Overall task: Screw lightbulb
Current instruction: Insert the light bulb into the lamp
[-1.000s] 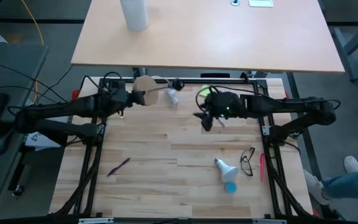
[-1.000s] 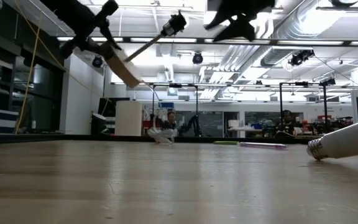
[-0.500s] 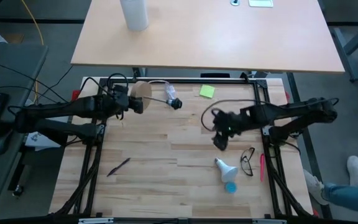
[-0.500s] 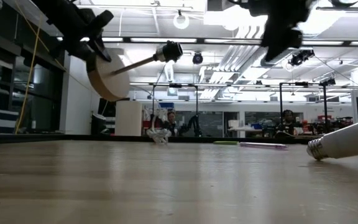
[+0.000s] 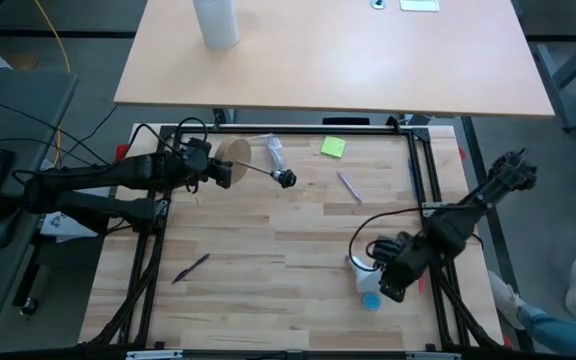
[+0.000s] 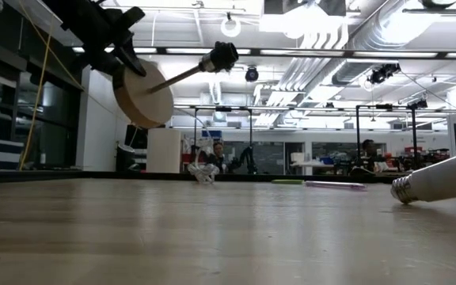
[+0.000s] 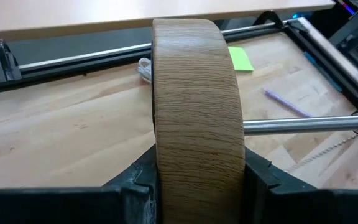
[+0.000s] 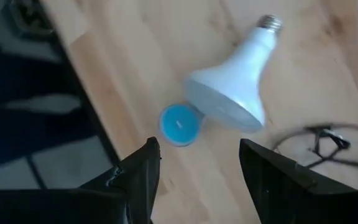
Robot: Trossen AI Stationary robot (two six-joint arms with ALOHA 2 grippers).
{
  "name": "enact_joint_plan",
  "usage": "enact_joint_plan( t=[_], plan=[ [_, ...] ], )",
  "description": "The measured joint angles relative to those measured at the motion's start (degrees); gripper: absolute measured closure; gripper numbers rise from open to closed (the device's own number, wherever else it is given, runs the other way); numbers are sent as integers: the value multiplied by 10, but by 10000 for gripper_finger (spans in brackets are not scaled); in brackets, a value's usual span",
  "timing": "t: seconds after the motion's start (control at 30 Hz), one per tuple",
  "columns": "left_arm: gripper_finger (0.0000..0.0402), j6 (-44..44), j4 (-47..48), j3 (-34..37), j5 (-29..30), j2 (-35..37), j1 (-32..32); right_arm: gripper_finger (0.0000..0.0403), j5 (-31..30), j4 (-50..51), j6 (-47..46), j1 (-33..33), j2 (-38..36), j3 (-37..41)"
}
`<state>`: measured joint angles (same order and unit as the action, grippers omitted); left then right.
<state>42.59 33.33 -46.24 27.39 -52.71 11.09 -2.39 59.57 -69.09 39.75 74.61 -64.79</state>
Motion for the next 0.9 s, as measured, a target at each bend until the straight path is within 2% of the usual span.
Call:
enact_joint_plan(
  t=[0.13,0.3,0.47,0.6,0.73,0.9],
  plan=[
    [287,-9,2,0,-8,0,0,192,-29,-23,-64,19,17,0],
    [287,-9,1,0,-13,0,0,192,-31,-114,-100,23,56,0],
    [287,-59,-2,0,-13,0,0,192,-28,-227,-117,15,94,0],
    [287,-92,0,0,-16,0,-2,192,-41,-276,-138,2,113,0],
    [287,-99,1,0,-17,0,-4,192,-41,-256,-181,-15,114,0],
    [287,-154,-2,0,-6,0,-11,200,-36,-151,-252,-37,114,0]
  ],
)
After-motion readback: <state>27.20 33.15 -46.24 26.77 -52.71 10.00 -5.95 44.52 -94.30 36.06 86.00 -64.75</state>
